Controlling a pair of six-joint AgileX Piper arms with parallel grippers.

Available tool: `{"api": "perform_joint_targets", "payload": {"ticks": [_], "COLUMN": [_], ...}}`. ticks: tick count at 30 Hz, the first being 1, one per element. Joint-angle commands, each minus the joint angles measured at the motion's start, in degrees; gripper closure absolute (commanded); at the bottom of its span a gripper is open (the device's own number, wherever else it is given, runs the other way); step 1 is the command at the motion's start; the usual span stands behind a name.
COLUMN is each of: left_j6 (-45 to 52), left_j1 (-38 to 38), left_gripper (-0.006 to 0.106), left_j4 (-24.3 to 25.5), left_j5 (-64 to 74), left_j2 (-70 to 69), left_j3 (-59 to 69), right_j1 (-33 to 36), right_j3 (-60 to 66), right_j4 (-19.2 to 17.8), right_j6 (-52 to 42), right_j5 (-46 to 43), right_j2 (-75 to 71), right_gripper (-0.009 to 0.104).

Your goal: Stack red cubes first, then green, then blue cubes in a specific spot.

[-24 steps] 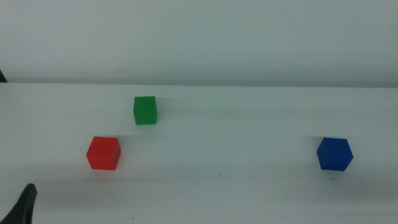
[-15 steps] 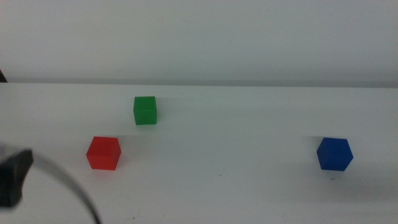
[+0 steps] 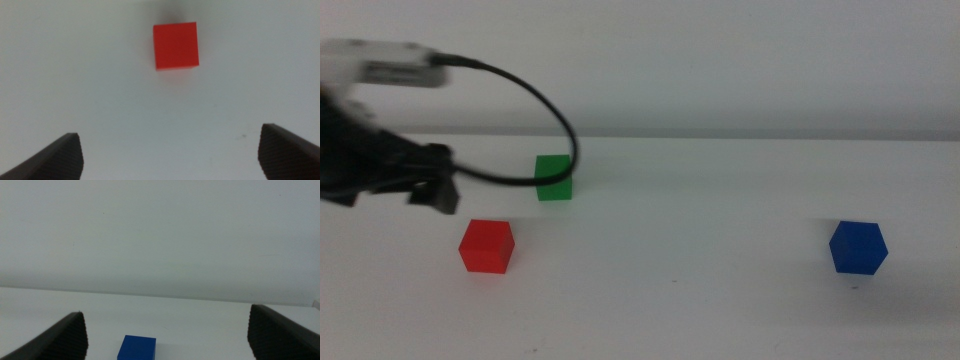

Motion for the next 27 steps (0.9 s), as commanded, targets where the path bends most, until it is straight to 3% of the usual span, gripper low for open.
{"api": "perform_joint_targets", "payload": {"ticks": [1,4,27], "left_j6": [-4.8,-8.4,-8.0], "left_j1": [-3.3,-4.9,-4.8], "left_gripper": [0.007,0.007,0.007], "left_j4": [3.4,4.5,2.4], "left_j5": [0.7,1.1,-11.5], "left_j2": [4.8,8.9,24.7], "left_j3": [-3.2,-5.1,-5.1], "right_j1": [-0.4,-0.4,-0.4], "right_j3": [2.4,2.4,2.4], "right_j4": [-0.3,-0.3,-0.3], "right_j6": [-0.3,-0.3,-0.3], "right_j5": [-0.4,-0.4,-0.4], "right_j2": [-2.2,-2.2,-2.2], "right_gripper": [0.01,0.01,0.01]}}
